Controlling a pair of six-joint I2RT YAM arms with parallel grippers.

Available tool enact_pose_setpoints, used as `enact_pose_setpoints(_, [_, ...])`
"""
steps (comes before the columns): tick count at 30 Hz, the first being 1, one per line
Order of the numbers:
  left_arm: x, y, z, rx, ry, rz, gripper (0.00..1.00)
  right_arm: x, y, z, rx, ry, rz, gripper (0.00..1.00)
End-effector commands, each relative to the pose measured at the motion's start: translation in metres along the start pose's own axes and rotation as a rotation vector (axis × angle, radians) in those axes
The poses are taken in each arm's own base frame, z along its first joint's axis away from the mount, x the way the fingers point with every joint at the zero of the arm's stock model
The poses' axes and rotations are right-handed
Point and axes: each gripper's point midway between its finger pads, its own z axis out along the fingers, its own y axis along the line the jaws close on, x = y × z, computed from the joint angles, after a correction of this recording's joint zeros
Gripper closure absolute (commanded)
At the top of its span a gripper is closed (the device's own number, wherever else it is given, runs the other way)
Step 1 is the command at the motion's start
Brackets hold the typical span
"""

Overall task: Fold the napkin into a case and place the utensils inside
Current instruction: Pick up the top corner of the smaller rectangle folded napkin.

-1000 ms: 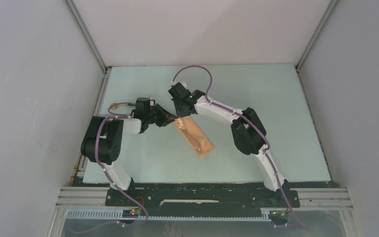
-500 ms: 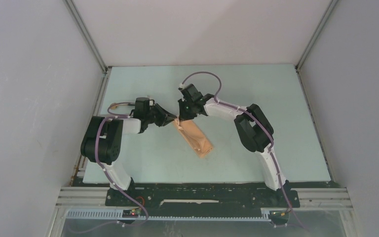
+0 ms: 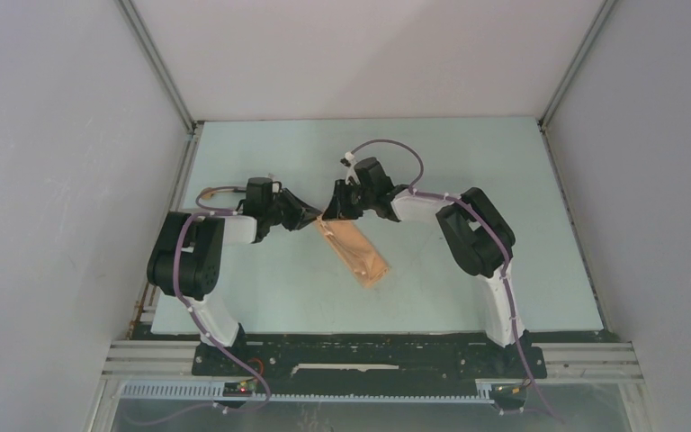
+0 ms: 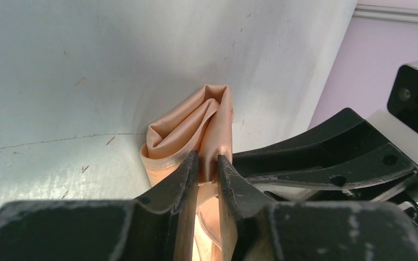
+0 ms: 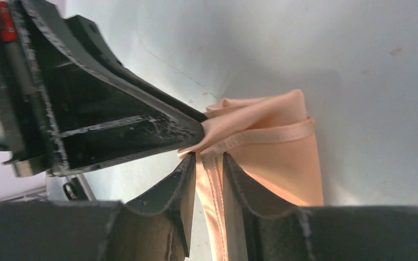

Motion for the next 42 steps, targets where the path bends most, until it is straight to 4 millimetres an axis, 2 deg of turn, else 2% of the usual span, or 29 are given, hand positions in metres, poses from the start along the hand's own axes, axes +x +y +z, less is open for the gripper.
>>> enact_pose_setpoints(1, [-0.003, -0.009, -0.008, 0.038, -0.018, 0.032, 0.77, -0.037, 0.049, -0.017, -0.187, -0.114, -0.034, 0.66])
enact_pose_setpoints(11, [-0.002, -0.011, -0.008, 0.043, -0.015, 0.030, 0.77, -0.033, 0.045, -0.011, -0.179, -0.115, -0.054, 0.54])
enact_pose_setpoints(18, [-0.003, -0.014, -0.010, 0.052, -0.018, 0.031, 0.77, -0.025, 0.037, -0.001, -0.144, -0.089, -0.087, 0.50])
enact_pose_setpoints(27, [-0.004, -0.018, -0.010, 0.063, -0.011, 0.022, 0.76, -0.014, 0.037, 0.008, -0.117, -0.074, -0.165, 0.51])
enact_pose_setpoints(36, [-0.004, -0.024, -0.012, 0.089, -0.006, 0.004, 0.64, -0.011, 0.037, 0.014, -0.098, -0.070, -0.202, 0.53])
enact_pose_setpoints(42, [-0.001, -0.024, -0.012, 0.101, 0.003, -0.011, 0.62, -0.014, 0.034, 0.015, -0.068, -0.084, -0.215, 0.53])
